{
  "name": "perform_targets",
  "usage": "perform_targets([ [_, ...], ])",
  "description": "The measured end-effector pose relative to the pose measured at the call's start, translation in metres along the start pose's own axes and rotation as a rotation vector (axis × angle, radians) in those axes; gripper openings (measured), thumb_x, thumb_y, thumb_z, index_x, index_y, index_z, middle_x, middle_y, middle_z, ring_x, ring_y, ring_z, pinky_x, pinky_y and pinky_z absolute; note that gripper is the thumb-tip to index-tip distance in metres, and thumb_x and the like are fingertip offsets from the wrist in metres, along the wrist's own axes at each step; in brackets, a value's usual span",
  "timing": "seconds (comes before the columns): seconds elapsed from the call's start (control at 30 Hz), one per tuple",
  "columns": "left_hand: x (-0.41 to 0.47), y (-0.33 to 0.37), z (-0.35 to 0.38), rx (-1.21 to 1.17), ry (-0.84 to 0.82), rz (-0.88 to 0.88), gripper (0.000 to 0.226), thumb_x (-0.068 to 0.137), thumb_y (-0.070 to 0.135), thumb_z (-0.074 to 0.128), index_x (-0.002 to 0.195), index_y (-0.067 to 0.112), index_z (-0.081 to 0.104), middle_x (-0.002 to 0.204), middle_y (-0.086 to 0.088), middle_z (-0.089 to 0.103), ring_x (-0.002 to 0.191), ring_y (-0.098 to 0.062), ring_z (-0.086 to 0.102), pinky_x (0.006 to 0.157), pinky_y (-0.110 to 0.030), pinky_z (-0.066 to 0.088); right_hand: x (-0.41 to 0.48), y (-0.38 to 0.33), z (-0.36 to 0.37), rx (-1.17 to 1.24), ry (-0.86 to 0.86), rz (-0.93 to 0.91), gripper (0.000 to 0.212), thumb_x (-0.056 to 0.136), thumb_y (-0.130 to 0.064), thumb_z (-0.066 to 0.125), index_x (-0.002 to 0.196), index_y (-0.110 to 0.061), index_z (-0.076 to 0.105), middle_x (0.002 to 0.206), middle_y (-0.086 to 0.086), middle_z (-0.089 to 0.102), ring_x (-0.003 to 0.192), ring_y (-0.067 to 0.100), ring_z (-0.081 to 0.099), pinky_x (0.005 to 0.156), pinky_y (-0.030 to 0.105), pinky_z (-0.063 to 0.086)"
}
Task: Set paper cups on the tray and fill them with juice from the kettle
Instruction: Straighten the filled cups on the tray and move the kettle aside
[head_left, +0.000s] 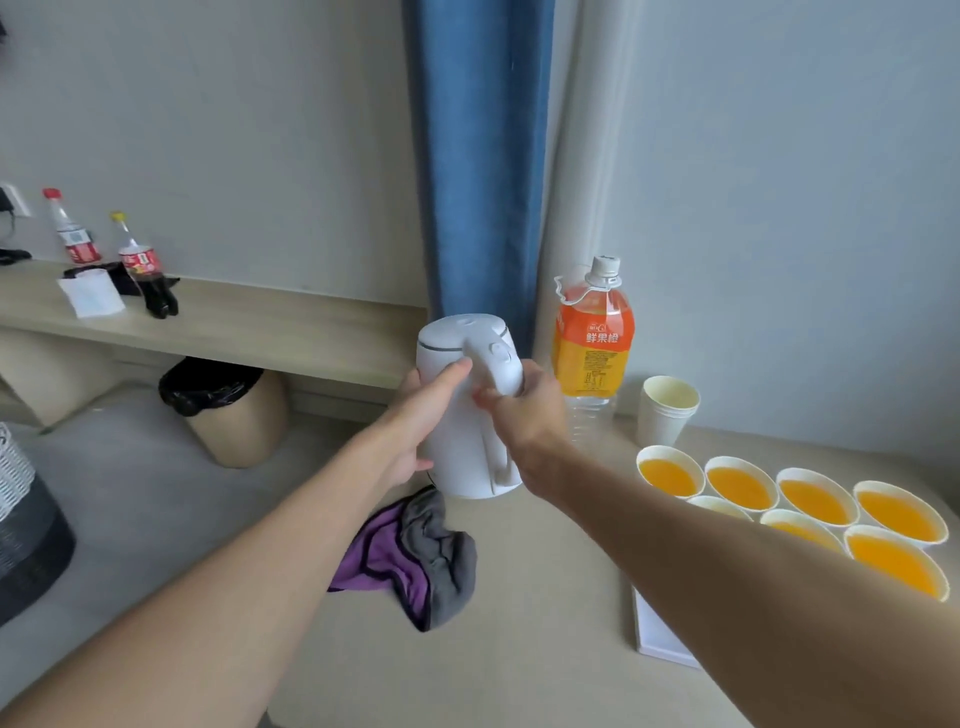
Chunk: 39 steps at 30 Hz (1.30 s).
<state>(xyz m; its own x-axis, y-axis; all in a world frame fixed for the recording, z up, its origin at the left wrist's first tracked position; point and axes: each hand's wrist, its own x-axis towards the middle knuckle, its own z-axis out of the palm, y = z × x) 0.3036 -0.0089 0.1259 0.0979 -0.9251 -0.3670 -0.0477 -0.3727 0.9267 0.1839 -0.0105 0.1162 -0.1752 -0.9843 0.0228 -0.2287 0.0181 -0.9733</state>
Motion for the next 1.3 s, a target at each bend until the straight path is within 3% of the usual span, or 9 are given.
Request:
perform_targets([
  [0.27, 0.046, -0.019, 0.013, 0.011, 0.034, 0.031, 0.065, 0.083, 0.077, 0.065, 0.135, 0.041, 0.048, 0.132, 0.017, 0.063, 0.125, -0.019, 0.058, 0.110, -0.057, 0.042, 0.028, 0.036, 0.011, -0.013, 0.022, 0.001, 0.016, 0.087, -0.018, 0.067, 0.085, -0.028, 0.055, 0.089, -0.002, 0.068, 0.092, 0.022, 0.065, 0.090, 0.047, 0.053],
  [0.57, 0.069, -0.028, 0.023, 0.079, -0.001, 0.153, 0.073, 0.090, 0.061, 0.069, 0.150, 0.036, 0.036, 0.136, 0.016, 0.057, 0.123, -0.016, 0.055, 0.094, -0.039, 0.037, 0.039, 0.060, 0.013, -0.028, -0.067, -0.013, 0.026, 0.093, -0.016, 0.060, 0.115, -0.013, 0.046, 0.103, 0.007, 0.061, 0.098, 0.026, 0.062, 0.087, 0.048, 0.054],
  [0.7, 0.077, -0.023, 0.027, 0.083, 0.065, 0.202, 0.066, 0.098, 0.049, 0.062, 0.155, 0.031, 0.034, 0.134, 0.016, 0.055, 0.118, -0.012, 0.054, 0.089, -0.031, 0.039, 0.044, 0.062, 0.017, -0.255, -0.212, 0.019, 0.053, 0.067, -0.027, 0.056, 0.117, -0.032, 0.040, 0.106, 0.004, 0.061, 0.104, 0.029, 0.058, 0.094, 0.052, 0.048],
  [0.8, 0.075, -0.016, 0.034, 0.119, 0.151, 0.276, 0.049, 0.100, 0.035, 0.060, 0.144, 0.024, 0.042, 0.125, 0.006, 0.059, 0.115, -0.018, 0.058, 0.074, -0.025, 0.042, 0.042, 0.065, -0.001, -0.236, -0.002, 0.081, 0.052, 0.075, -0.018, 0.054, 0.127, -0.019, 0.049, 0.117, 0.004, 0.055, 0.106, 0.025, 0.055, 0.098, 0.047, 0.046],
  [0.9, 0.071, -0.011, 0.045, 0.261, 0.240, 0.350, 0.057, 0.096, 0.035, 0.059, 0.145, 0.018, 0.038, 0.127, 0.000, 0.047, 0.122, -0.027, 0.052, 0.093, -0.036, 0.046, 0.047, 0.073, -0.025, -0.239, 0.275, 0.155, 0.039, 0.087, -0.007, 0.052, 0.124, -0.006, 0.042, 0.123, 0.011, 0.043, 0.100, 0.027, 0.046, 0.089, 0.033, 0.041],
  [1.0, 0.055, -0.006, 0.063, 0.644, 0.412, 0.604, 0.055, 0.092, 0.027, 0.061, 0.143, 0.015, 0.045, 0.138, -0.011, 0.045, 0.129, -0.034, 0.046, 0.107, -0.047, 0.040, 0.053, 0.075, -0.034, -0.258, 0.342, 0.215, 0.042, 0.087, -0.009, 0.058, 0.123, -0.006, 0.036, 0.125, 0.015, 0.033, 0.094, 0.032, 0.048, 0.083, 0.036, 0.045],
  [1.1, 0.042, 0.008, 0.084, 0.661, 0.340, 0.849, 0.039, 0.093, 0.020, 0.062, 0.130, 0.015, 0.056, 0.126, -0.006, 0.052, 0.113, -0.029, 0.056, 0.099, -0.045, 0.043, 0.059, 0.077, -0.040, -0.238, 0.351, 0.253, 0.048, 0.085, -0.008, 0.063, 0.122, -0.006, 0.034, 0.127, 0.018, 0.032, 0.090, 0.034, 0.049, 0.074, 0.034, 0.044],
  [1.23, 0.042, 0.028, 0.113, 0.542, 0.067, 0.582, 0.060, 0.098, 0.029, 0.069, 0.147, 0.014, 0.037, 0.137, -0.007, 0.050, 0.122, -0.027, 0.057, 0.095, -0.033, 0.044, 0.065, 0.078, -0.045, -0.216, 0.306, 0.265, 0.058, 0.085, -0.007, 0.063, 0.131, -0.005, 0.029, 0.134, 0.020, 0.032, 0.089, 0.031, 0.042, 0.080, 0.037, 0.046],
  [1.3, 0.047, 0.030, 0.123, 0.497, -0.010, 0.451, 0.065, 0.099, 0.031, 0.069, 0.148, 0.011, 0.032, 0.127, -0.004, 0.052, 0.120, -0.024, 0.056, 0.096, -0.034, 0.046, 0.067, 0.080, -0.046, -0.232, 0.264, 0.264, 0.057, 0.087, -0.010, 0.062, 0.132, -0.007, 0.028, 0.132, 0.018, 0.034, 0.086, 0.028, 0.041, 0.080, 0.038, 0.046],
])
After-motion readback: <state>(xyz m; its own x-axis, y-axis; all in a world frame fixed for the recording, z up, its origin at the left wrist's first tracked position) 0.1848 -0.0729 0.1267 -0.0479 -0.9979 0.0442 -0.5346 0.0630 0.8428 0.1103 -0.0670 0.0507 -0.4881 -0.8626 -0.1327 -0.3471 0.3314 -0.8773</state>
